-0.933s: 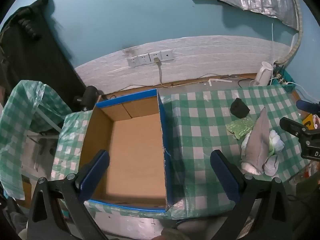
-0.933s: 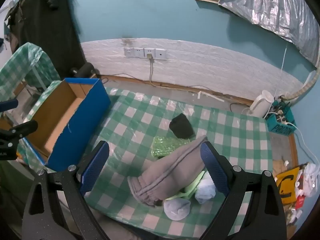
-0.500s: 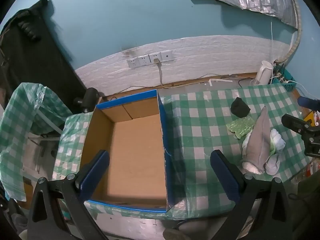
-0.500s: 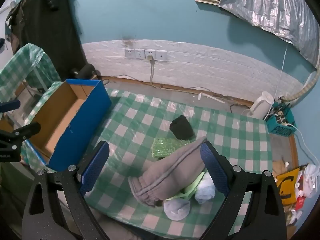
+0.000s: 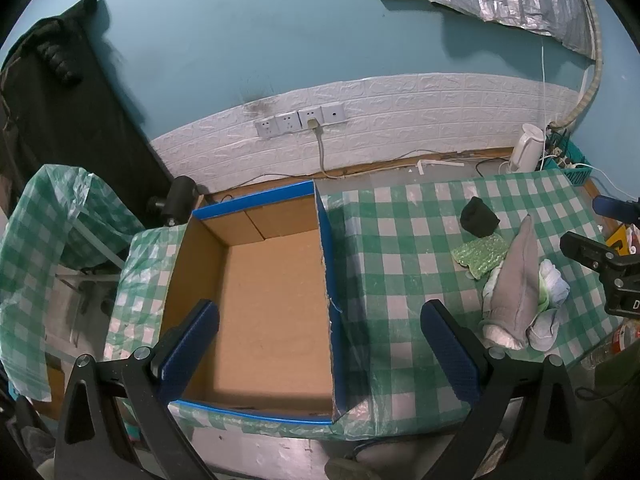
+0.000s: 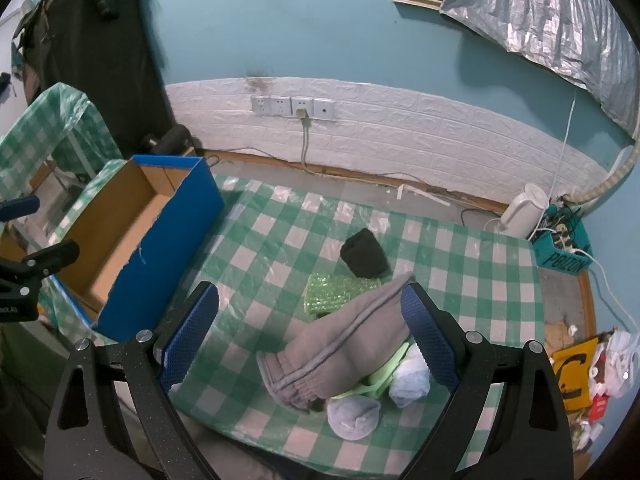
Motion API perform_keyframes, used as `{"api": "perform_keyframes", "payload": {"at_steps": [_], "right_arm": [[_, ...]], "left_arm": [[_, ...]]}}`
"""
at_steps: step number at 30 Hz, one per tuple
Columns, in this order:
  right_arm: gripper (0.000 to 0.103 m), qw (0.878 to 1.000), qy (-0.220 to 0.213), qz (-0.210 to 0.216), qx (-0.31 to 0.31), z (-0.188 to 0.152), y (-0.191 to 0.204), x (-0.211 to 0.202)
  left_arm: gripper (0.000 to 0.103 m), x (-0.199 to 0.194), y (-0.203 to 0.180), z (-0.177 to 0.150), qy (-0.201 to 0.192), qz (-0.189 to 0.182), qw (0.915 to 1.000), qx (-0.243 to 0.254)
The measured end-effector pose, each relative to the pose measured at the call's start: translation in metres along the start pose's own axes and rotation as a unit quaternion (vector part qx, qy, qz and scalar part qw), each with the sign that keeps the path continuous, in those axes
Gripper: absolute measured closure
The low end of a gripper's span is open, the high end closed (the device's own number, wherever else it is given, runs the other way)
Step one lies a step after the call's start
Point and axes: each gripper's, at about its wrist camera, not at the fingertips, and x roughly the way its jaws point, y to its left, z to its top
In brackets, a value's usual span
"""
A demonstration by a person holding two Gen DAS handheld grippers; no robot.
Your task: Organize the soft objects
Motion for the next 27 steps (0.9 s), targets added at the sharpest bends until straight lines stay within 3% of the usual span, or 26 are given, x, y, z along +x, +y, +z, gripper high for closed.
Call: {"api": "perform_keyframes", "payload": {"at_steps": [27], "right_arm": [[0.011,1.0,0.001,-0.002,-0.003,0.0009,0.0002,-0.0011]], "left_arm": [[0.001,0.0004,0.0011,0.0017,0.002,-0.001,1.0,-0.001]]}}
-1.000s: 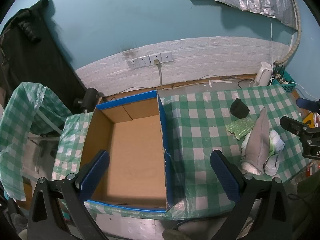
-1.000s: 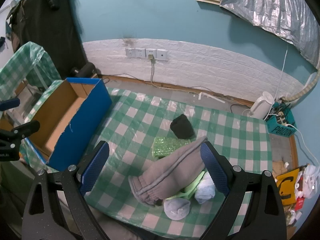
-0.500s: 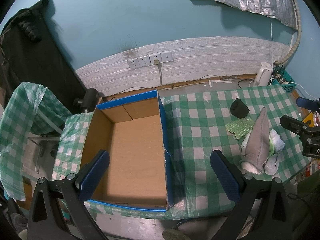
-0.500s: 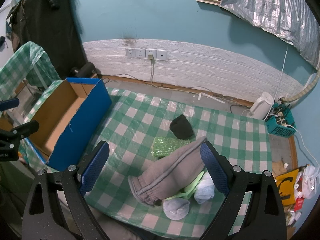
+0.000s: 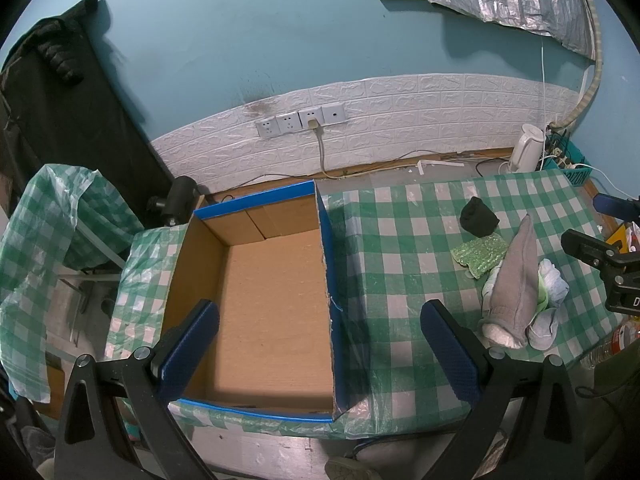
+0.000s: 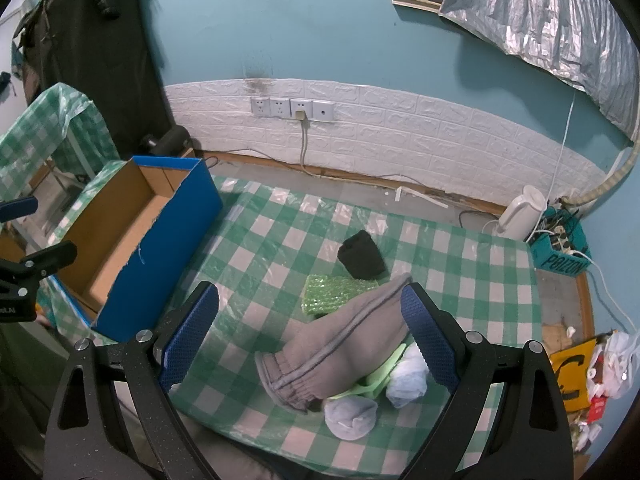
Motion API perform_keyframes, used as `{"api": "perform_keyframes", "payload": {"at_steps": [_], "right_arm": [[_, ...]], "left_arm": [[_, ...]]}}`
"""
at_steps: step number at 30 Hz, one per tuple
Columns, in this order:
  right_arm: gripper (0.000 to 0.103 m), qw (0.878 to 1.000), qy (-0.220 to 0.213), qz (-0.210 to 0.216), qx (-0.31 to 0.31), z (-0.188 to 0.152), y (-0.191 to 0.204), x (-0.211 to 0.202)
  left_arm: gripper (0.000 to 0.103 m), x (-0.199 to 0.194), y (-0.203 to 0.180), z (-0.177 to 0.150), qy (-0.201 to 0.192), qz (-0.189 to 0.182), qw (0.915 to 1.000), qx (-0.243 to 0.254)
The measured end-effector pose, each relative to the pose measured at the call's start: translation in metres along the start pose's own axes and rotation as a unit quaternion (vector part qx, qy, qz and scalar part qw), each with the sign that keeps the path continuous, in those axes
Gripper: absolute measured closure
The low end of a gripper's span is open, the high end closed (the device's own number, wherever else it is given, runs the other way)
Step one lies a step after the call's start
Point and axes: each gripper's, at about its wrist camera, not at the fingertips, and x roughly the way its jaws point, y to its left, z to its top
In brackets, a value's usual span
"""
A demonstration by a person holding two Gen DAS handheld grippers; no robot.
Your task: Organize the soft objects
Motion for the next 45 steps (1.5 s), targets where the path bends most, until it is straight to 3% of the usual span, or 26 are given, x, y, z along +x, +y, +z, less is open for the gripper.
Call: {"api": "perform_keyframes", "payload": {"at_steps": [45], "right_arm": [[0.011,1.0,0.001,-0.005,-0.001,0.0005,-0.0096,-0.0031]], "left_arm": [[0.001,-0.0005,-0.0023,-0.0004,0.002,-0.009,1.0,-0.001]]}}
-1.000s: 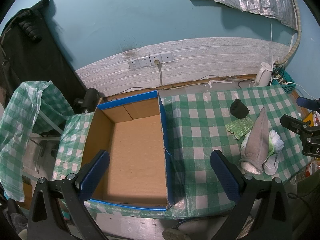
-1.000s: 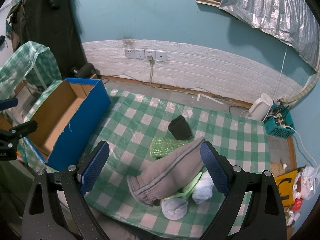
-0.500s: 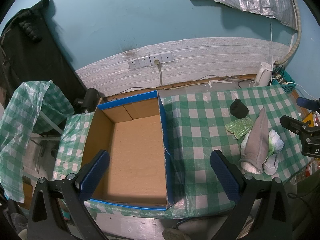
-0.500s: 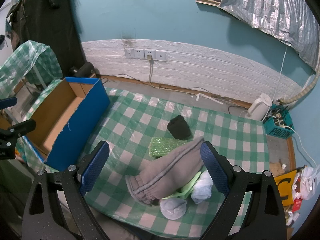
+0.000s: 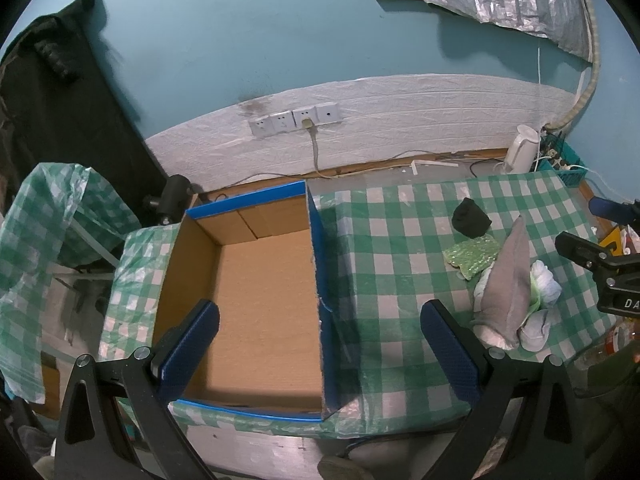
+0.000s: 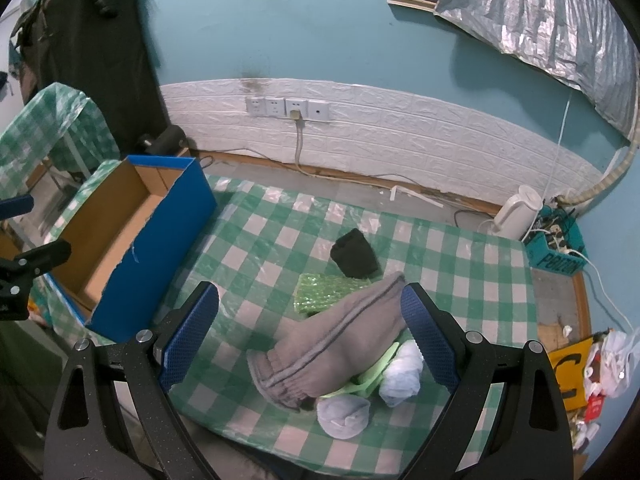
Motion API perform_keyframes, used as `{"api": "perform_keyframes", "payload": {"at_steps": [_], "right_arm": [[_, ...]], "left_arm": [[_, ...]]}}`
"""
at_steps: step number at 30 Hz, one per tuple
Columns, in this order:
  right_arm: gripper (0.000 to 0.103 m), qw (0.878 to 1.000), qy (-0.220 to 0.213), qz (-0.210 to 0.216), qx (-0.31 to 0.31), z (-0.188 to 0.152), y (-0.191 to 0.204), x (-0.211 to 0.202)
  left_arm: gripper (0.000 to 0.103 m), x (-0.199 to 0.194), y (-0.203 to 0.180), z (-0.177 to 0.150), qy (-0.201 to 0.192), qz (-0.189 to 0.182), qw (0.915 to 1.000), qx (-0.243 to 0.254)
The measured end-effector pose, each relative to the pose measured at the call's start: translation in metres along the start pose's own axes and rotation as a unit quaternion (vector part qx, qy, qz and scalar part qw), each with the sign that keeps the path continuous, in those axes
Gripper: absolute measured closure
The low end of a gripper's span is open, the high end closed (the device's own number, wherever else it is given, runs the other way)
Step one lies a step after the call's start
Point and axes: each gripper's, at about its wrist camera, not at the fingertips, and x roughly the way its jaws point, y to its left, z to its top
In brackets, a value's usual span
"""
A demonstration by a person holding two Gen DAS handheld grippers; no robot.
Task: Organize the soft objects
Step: 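Move both tools toward the grey towel and white plastic bundle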
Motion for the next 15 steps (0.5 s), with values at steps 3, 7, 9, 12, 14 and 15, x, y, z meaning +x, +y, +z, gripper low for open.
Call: {"api": "perform_keyframes", "payload": {"at_steps": [3,7,9,12,14,15], "right_arm": [[0.011,1.0,0.003,-0.003,0.003,0.0,-0.007,0.0],[0.011,1.0,0.007,-0.009,0.007,-0.003,-0.014,0.003],[0.011,1.0,0.009,-0.012,0.011,-0.005,-0.02,0.005],[0.011,1.0,0.014,-0.019,0.015,-0.009,-0.025,0.006],[0.011,0.999,0.017,-0.024,0.02,-0.011,-0.031,0.007],[0.011,0.999,0.018,-0.027,0.022,-0.012,-0.034,0.008]], "left_arm": [[0.001,-0.001,-0.003,0.001,0.002,-0.008,1.0,-0.003],[0.001,0.0,-0.01,0.003,0.003,-0.015,0.9999,0.0],[0.001,0.003,-0.015,0.004,0.004,-0.016,0.9998,0.006],[0.001,0.01,-0.025,0.005,0.012,-0.016,0.9997,0.015],[0.002,0.013,-0.032,0.005,0.015,-0.018,0.9994,0.024],[0.002,0.015,-0.036,0.005,0.017,-0.018,0.9993,0.029]]}}
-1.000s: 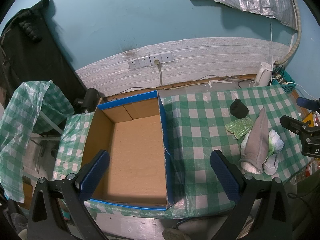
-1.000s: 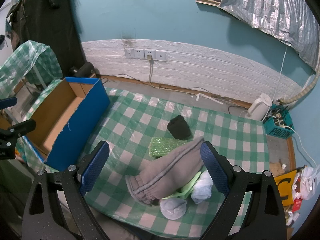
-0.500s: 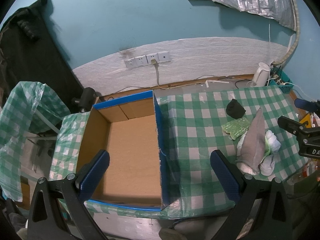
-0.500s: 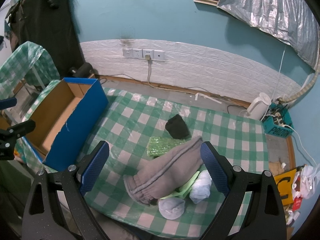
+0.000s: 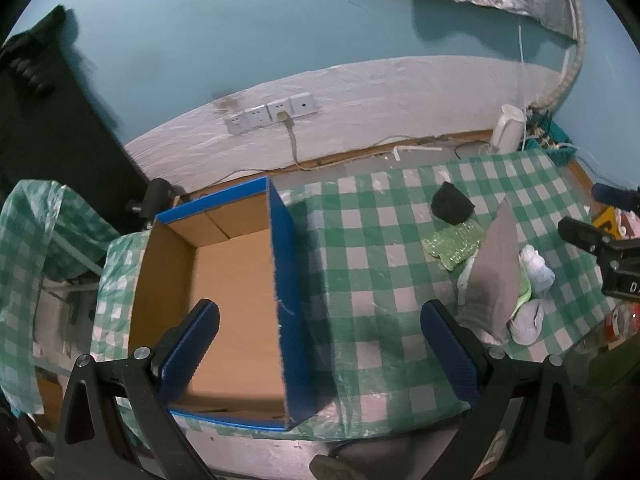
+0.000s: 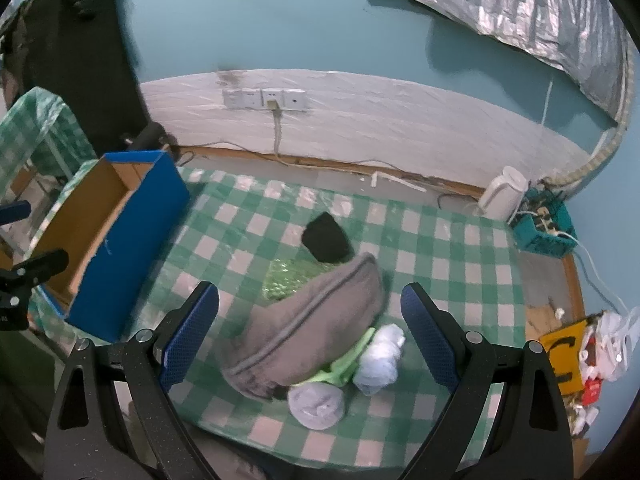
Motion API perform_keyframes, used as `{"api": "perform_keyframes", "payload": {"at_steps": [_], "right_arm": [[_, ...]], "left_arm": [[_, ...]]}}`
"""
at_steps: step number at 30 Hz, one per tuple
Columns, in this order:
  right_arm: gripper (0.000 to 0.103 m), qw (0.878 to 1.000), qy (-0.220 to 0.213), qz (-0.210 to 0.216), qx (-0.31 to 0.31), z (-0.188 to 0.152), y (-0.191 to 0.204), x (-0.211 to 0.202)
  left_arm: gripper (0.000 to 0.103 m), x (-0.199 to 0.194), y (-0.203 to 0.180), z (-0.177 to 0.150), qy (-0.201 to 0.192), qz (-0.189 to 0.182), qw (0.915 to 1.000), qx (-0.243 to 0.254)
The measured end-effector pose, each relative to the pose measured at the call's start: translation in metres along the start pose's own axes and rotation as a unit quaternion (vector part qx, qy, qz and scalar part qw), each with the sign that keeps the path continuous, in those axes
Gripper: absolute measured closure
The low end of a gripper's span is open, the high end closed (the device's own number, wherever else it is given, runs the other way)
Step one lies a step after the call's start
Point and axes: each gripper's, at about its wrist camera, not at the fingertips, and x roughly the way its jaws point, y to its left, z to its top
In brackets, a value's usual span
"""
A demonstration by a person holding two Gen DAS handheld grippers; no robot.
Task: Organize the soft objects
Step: 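Move both tools toward the grey towel and white plastic bundle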
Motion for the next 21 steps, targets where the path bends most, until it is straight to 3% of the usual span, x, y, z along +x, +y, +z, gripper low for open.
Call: {"api": "perform_keyframes", "payload": {"at_steps": [21], "right_arm": [[0.011,0.994,0.066,-0.05,0.072,-0.043,-0.074,0.033]], "left_arm": [[0.001,0.047,-0.08,0.006,0.059,-0.046,0.9951,0.064]]}}
